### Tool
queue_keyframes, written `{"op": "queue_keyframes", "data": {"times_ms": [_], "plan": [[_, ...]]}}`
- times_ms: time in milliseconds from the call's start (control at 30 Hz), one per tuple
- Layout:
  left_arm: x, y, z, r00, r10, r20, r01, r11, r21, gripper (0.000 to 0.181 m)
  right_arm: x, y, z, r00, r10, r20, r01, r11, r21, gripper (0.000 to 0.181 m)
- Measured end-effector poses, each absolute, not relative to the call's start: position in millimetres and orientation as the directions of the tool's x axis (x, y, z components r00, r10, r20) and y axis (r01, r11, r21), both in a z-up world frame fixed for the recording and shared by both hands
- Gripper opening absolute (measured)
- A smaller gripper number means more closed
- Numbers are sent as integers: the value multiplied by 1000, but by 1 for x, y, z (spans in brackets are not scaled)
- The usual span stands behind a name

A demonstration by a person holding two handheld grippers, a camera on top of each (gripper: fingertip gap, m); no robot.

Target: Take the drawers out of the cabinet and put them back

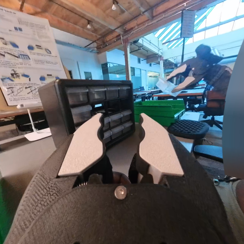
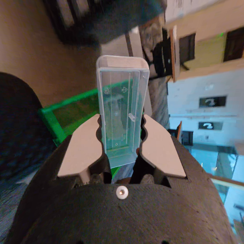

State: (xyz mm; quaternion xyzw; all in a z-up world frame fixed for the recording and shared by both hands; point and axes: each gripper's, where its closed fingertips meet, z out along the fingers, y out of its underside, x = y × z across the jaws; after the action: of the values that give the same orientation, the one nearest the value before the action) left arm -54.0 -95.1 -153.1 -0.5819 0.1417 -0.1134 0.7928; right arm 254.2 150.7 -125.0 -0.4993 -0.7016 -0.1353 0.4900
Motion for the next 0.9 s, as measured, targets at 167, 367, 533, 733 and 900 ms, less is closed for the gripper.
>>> {"op": "queue_keyframes", "data": {"times_ms": [167, 367, 533, 733, 900], "plan": [[-50, -93, -158, 930, -345, -126, -18, 300, -954, 50, 282, 200, -185, -104, 646, 756, 902, 382, -202, 57], [-51, -94, -158, 932, -341, -122, -10, 312, -950, 50, 271, 229, -245, -281, 719, 636, 921, 387, -31, 57], [-55, -97, -156, 937, -331, -106, 10, 330, -944, 50, 269, 245, -271, -325, 769, 551, 924, 383, 10, 58], [-54, -97, -156, 938, -329, -114, 3, 333, -943, 50, 266, 254, -279, -352, 749, 562, 913, 406, 31, 60], [-54, -96, -157, 936, -335, -113, 4, 329, -944, 50, 268, 258, -278, -346, 738, 580, 916, 400, 37, 61]]}}
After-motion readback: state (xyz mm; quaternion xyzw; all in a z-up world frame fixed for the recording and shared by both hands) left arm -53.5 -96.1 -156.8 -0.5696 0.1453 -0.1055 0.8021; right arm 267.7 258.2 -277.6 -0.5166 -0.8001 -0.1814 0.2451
